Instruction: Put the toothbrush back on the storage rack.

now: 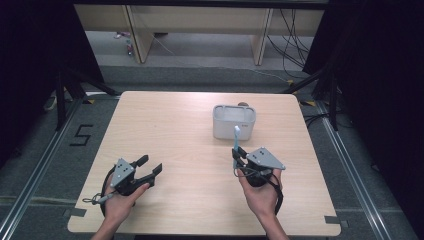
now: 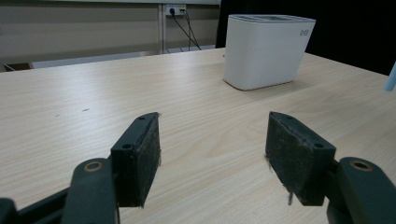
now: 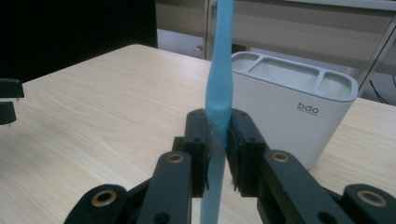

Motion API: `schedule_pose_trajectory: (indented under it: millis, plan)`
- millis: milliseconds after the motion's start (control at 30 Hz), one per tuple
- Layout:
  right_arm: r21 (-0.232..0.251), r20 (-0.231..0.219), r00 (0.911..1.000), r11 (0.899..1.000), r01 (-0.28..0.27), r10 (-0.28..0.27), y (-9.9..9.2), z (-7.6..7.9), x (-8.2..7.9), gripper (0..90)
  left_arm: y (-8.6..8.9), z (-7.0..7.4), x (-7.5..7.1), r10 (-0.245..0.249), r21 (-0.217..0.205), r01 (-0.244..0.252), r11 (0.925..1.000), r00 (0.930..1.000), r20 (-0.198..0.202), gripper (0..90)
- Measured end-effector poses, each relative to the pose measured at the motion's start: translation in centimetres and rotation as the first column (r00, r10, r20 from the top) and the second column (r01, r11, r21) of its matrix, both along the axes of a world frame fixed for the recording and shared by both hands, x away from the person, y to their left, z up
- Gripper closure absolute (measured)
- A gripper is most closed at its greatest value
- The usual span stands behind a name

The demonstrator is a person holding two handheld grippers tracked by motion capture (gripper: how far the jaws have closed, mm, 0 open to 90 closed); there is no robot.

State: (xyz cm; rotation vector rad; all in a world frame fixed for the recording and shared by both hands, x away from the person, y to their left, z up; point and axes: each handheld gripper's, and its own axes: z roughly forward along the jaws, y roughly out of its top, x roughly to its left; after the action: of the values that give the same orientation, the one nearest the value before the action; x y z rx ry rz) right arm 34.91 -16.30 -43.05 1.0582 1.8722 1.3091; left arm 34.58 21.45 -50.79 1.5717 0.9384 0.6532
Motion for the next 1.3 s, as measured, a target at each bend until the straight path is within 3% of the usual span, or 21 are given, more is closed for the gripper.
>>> schedule_pose_trajectory:
  millis: [67, 100, 133, 267, 333, 467, 533, 600, 767, 833, 933, 1000, 1033, 1300]
  plan:
    - [0.028, -0.017, 0.9998, 1.0, -0.006, 0.007, 0.0, 0.0, 0.1, 79.0, 0.0, -0.2, 0.0, 0.002, 0.003, -0.002, 1.0, 1.0, 0.002, 34.2]
    - [0.018, -0.027, 0.9996, 1.0, 0.003, -0.002, -0.1, 0.1, 0.0, 79.0, 0.0, -0.4, 0.1, -0.004, -0.002, 0.004, 1.0, 0.9999, 0.012, 34.0]
    - [0.005, 0.003, 1.0, 1.0, 0.005, -0.005, -0.2, 0.1, 0.2, 79.1, 0.1, -0.4, -0.1, 0.004, 0.007, -0.004, 1.0, 1.0, -0.002, 33.8]
    - [0.016, -0.007, 0.9999, 1.0, 0.01, -0.01, -0.4, 0.2, 0.4, 79.0, 0.2, -0.9, -0.1, 0.005, 0.0, -0.005, 1.0, 0.9999, 0.011, 33.7]
    - [-0.005, 0.013, 0.9998, 1.0, 0.014, -0.014, -0.6, 0.3, 0.6, 79.0, 0.4, -1.0, -0.2, 0.011, 0.011, -0.011, 0.9999, 0.9999, 0.004, 33.9]
    - [0.012, -0.003, 0.9998, 1.0, 0.019, -0.018, -0.5, 0.6, 0.7, 79.0, 0.4, -1.4, -0.1, 0.009, 0.0, -0.009, 1.0, 0.9999, 0.009, 34.0]
    - [0.016, 0.007, 0.9998, 1.0, 0.018, -0.018, -0.6, 0.8, 0.8, 79.0, 0.5, -1.5, -0.2, 0.016, 0.016, -0.016, 0.9998, 0.9999, -0.005, 34.0]
    - [0.003, 0.028, 0.9993, 1.0, 0.026, -0.026, -0.8, 1.0, 1.0, 79.0, 0.4, -1.5, -0.2, 0.014, 0.016, -0.014, 0.9998, 0.9999, 0.003, 34.2]
    - [0.001, 0.032, 0.9992, 1.0, 0.025, -0.025, -1.0, 1.2, 1.3, 78.9, 0.3, -1.6, -0.2, 0.012, 0.02, -0.013, 0.9997, 0.9998, 0.015, 33.9]
    - [0.02, 0.026, 0.9993, 0.999, 0.027, -0.027, -1.0, 1.2, 1.4, 78.9, 0.2, -1.6, -0.2, 0.009, 0.024, -0.01, 0.9997, 0.9997, 0.025, 34.2]
    - [0.022, 0.041, 0.9987, 0.999, 0.028, -0.029, -1.1, 1.3, 1.6, 78.9, 0.2, -1.5, -0.3, 0.015, 0.039, -0.016, 0.9991, 0.9998, 0.015, 34.8]
    - [0.03, 0.026, 0.9989, 0.999, 0.038, -0.038, -1.2, 1.5, 1.6, 78.9, 0.2, -1.5, -0.3, 0.017, 0.038, -0.018, 0.9991, 0.9997, 0.015, 35.4]
    - [0.028, 0.048, 0.9979, 0.999, 0.043, -0.045, -1.3, 1.5, 1.7, 78.9, 0.2, -1.5, -0.3, 0.017, 0.039, -0.018, 0.9991, 0.9997, 0.015, 35.5]
    - [0.037, 0.037, 0.9986, 0.999, 0.037, -0.039, -1.2, 1.6, 2.2, 78.9, 0.0, -1.5, -0.4, 0.014, 0.038, -0.015, 0.9992, 0.9997, 0.018, 36.9]
